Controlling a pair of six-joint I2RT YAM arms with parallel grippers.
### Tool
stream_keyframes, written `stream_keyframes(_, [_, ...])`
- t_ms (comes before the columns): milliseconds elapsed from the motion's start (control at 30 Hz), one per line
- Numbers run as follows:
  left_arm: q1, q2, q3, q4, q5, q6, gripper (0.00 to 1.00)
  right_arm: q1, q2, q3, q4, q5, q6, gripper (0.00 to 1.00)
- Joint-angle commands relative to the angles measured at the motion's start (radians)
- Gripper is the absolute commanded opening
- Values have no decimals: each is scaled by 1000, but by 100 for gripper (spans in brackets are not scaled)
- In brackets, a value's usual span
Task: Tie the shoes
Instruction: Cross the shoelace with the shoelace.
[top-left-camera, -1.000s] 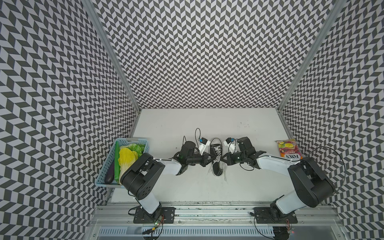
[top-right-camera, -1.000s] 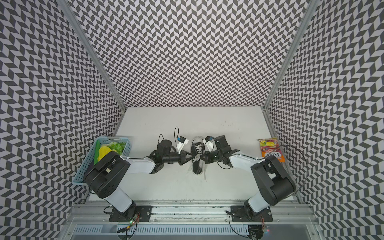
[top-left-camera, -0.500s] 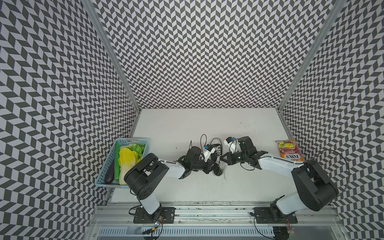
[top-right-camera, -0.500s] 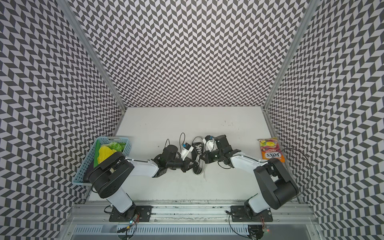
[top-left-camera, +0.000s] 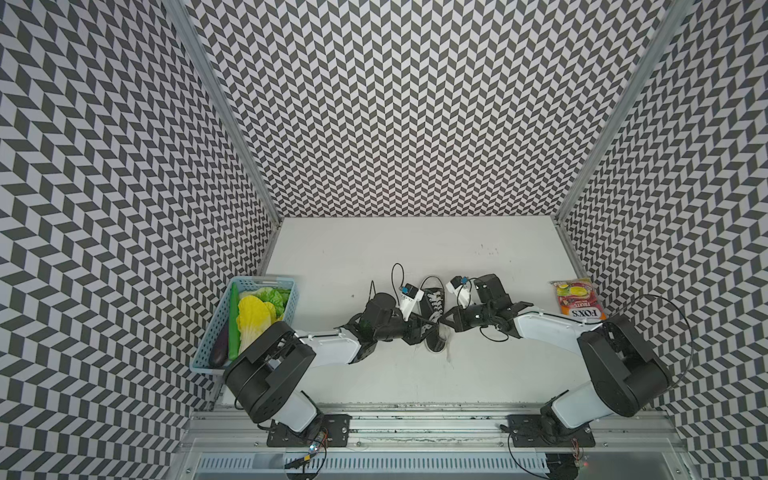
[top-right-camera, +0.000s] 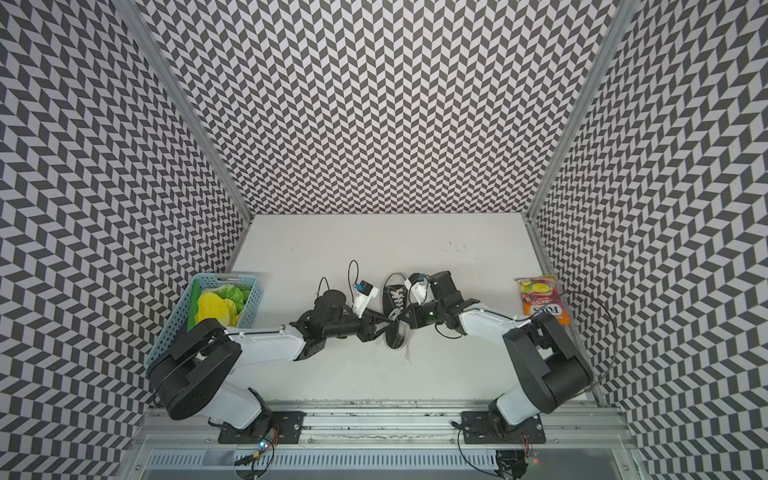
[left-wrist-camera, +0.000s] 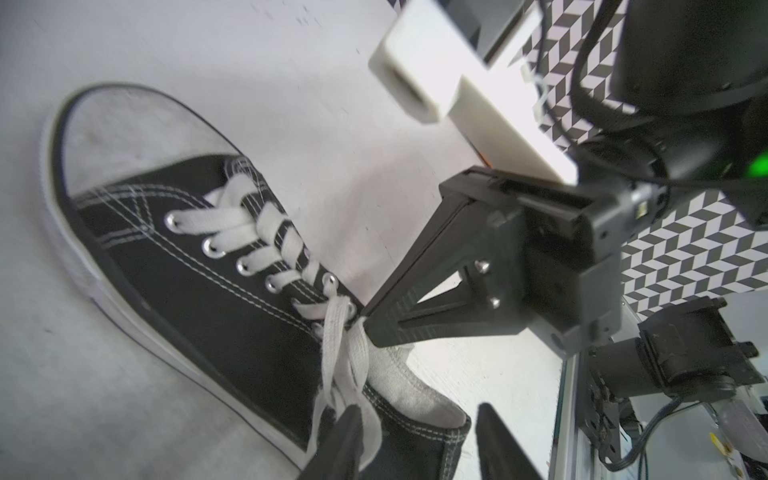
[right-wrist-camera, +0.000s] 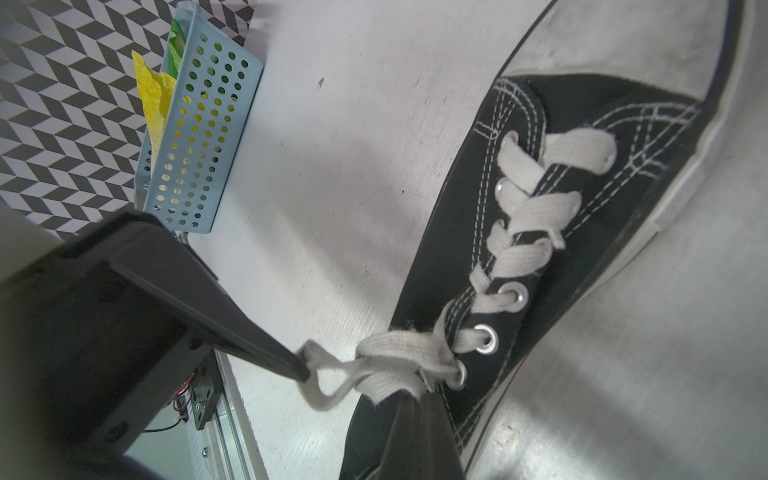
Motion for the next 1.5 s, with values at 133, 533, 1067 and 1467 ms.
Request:
stream_keyframes(133, [24, -116, 8, -89, -60, 24, 66, 10, 8, 20, 31, 21, -15, 0])
stream_keyframes(533, [129, 24, 200, -208, 49, 119, 47, 10, -7, 6, 36, 27, -10, 0])
stream_keyframes(1067, [155, 399, 555, -585, 157, 343, 17, 9, -10, 14, 31, 33, -13, 0])
stream_keyframes(1467, [156, 406, 524, -582, 260, 351, 14, 9, -1, 18, 36, 38, -14, 0])
